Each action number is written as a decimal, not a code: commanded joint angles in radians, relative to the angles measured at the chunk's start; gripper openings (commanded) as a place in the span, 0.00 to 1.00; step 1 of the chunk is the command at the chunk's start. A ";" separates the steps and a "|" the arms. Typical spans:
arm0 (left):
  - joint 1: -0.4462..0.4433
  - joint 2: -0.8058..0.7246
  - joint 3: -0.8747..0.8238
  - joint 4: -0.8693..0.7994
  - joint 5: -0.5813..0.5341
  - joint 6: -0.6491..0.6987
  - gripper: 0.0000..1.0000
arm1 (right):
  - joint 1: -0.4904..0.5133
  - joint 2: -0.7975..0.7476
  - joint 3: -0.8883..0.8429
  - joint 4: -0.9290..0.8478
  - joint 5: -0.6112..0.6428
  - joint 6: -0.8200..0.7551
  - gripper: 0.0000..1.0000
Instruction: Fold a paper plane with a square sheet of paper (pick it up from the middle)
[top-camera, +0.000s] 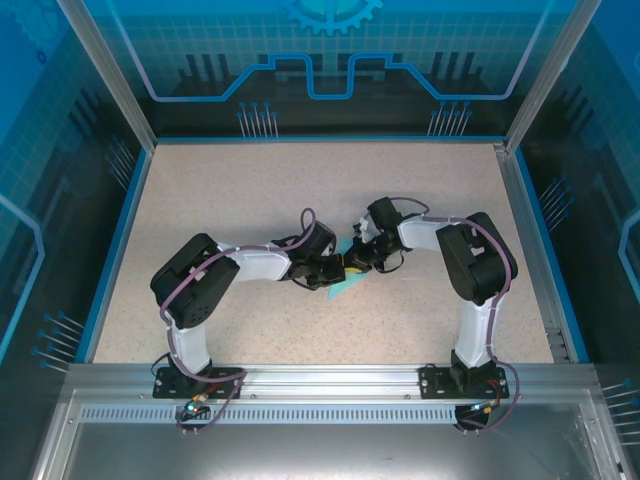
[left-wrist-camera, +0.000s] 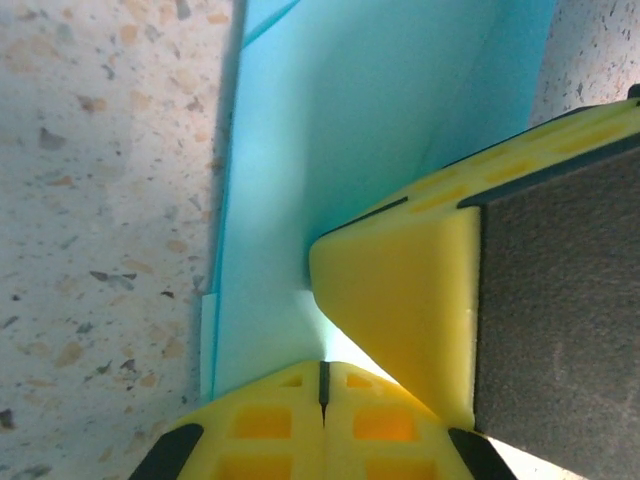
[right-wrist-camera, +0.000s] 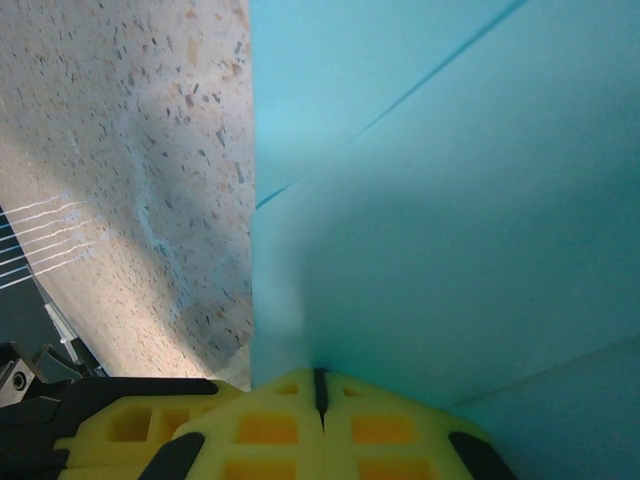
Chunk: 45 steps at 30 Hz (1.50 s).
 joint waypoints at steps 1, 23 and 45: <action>0.002 0.061 0.016 0.004 -0.023 0.021 0.00 | -0.001 0.119 -0.056 -0.104 0.252 -0.007 0.02; 0.003 -0.112 -0.345 0.012 0.079 0.025 0.00 | -0.004 0.161 -0.042 -0.140 0.286 0.001 0.02; -0.017 -0.120 -0.304 -0.088 0.048 0.048 0.00 | 0.104 -0.133 -0.082 0.031 0.076 -0.067 0.03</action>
